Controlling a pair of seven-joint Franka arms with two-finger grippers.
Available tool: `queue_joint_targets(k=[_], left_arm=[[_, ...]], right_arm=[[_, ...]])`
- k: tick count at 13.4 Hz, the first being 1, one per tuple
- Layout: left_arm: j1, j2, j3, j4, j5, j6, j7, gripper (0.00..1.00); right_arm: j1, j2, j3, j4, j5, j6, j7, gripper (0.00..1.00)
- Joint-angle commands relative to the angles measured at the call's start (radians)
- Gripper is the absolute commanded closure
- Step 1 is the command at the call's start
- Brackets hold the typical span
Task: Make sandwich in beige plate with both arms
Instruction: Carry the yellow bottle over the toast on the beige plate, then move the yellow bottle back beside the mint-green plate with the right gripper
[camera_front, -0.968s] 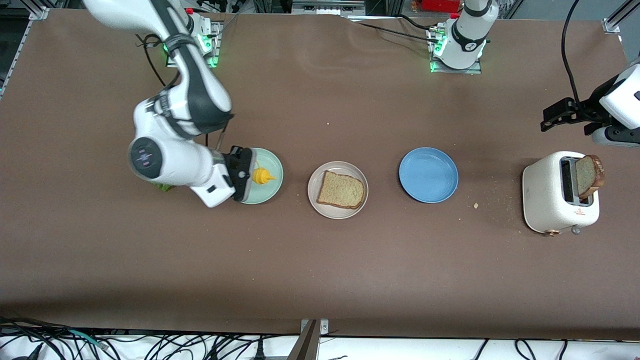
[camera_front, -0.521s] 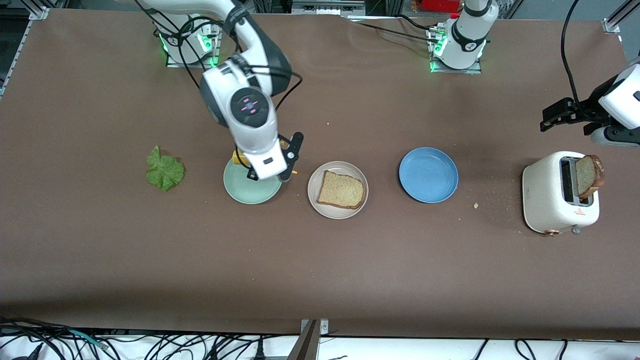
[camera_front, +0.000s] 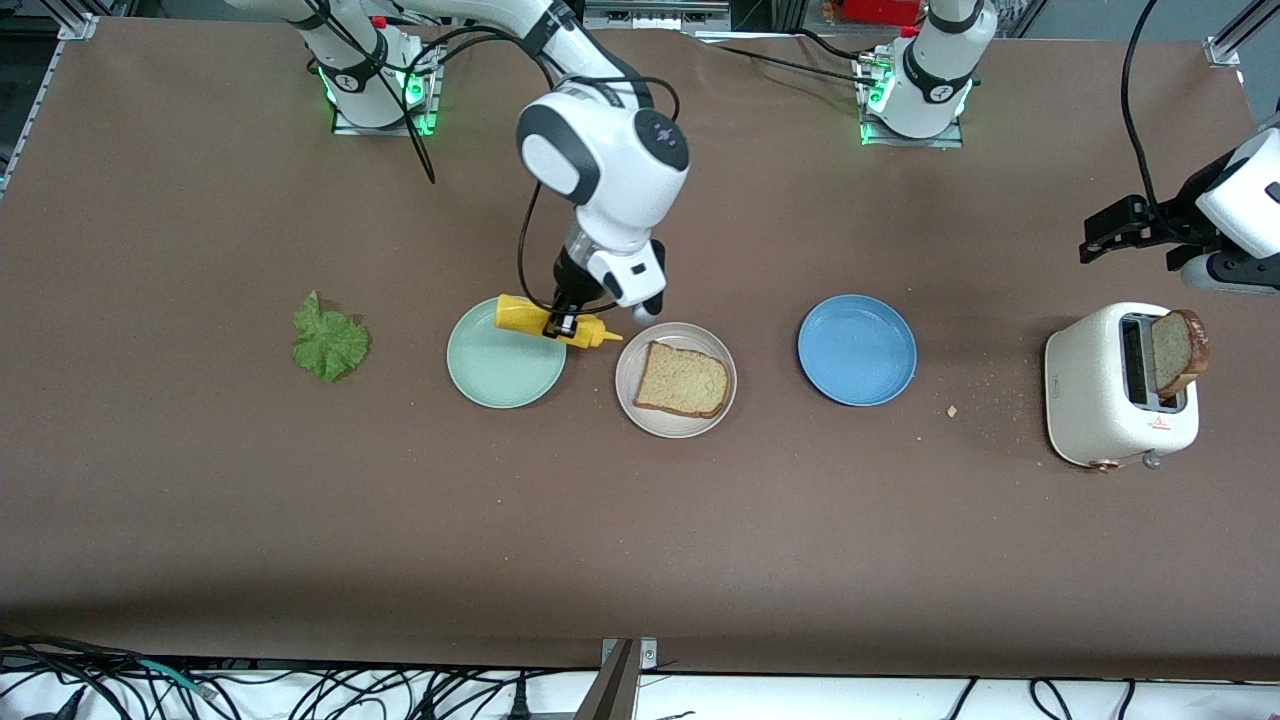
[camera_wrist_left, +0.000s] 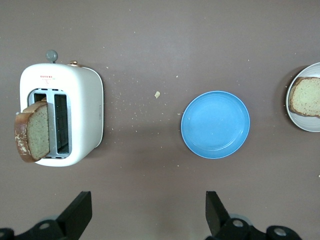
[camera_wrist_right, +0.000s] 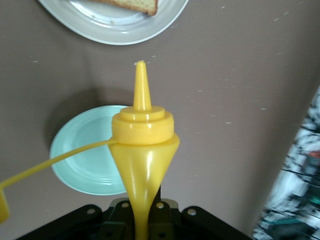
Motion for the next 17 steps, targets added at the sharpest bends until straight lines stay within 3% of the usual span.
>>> queue_joint_targets(k=[1,8,10,14,17], left_arm=[[0.010,-0.007,-0.011,-0.008,0.011,0.010,-0.013,0.00],[0.013,0.010,-0.011,-0.006,0.022,0.031,-0.005,0.00],[0.013,0.011,-0.009,-0.008,0.019,0.031,-0.004,0.00],[0.013,0.008,-0.009,-0.006,0.019,0.030,-0.004,0.00],[0.014,0.008,-0.008,-0.007,0.022,0.042,-0.002,0.00]], right_arm=[[0.048,0.058,-0.014,0.064,-0.080,-0.016,0.033,1.00],[0.028,0.048,-0.023,0.080,-0.066,-0.006,0.023,1.00],[-0.022,0.017,-0.020,0.080,0.019,0.006,0.020,1.00],[-0.166,-0.020,-0.021,0.078,0.321,0.069,-0.145,1.00],[-0.330,-0.035,-0.020,0.067,0.712,0.067,-0.379,1.00]])
